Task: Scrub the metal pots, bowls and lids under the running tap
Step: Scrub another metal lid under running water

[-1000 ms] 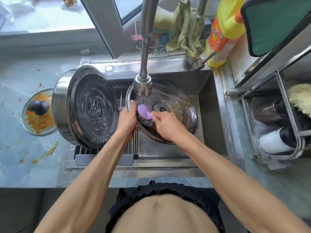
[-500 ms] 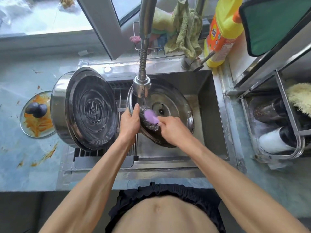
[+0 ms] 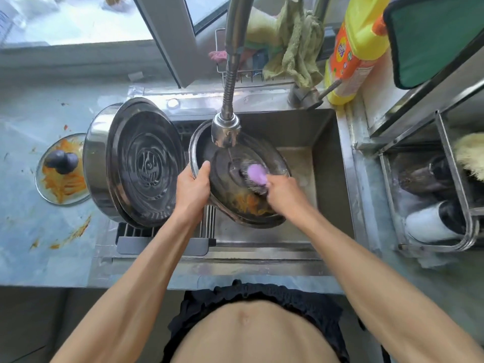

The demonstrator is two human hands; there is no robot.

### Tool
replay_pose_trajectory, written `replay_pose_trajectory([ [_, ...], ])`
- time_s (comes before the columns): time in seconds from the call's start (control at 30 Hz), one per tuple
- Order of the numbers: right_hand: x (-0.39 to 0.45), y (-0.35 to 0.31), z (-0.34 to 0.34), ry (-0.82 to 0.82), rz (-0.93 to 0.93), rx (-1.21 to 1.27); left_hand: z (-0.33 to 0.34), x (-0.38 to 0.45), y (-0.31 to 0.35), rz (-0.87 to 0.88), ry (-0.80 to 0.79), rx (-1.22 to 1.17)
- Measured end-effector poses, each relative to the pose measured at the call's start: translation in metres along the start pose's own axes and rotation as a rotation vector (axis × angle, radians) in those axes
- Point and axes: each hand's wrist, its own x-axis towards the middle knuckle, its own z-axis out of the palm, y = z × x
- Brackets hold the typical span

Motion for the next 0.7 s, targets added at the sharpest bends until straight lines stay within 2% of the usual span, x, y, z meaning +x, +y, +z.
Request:
replay_pose_trajectory([
  [0.1,-0.031,-0.040,0.012,-0.048,-0.191,0.163,0.010,0.000,-0.001,-0.058,0.089,0.022],
  [0.2,-0.038,-0.043,0.009,-0.052,-0.258,0.203,0.009,-0.003,-0.004,-0.079,0.124,-0.010],
  [0.37,-0.018,0.007,-0.004,-0.069,-0.039,-0.043,0.003,-0.005,0.002,0.041,0.111,0.025],
  [0.53,-0.047,-0.026,0.018,-0.096,-0.258,0.142,0.004,-0.011,0.003,0.114,0.134,0.122],
  [0.7,-0.020,0.009,0.014,-0.088,-0.061,0.002,-0.005,-0.009,0.000,0.110,0.180,0.055],
])
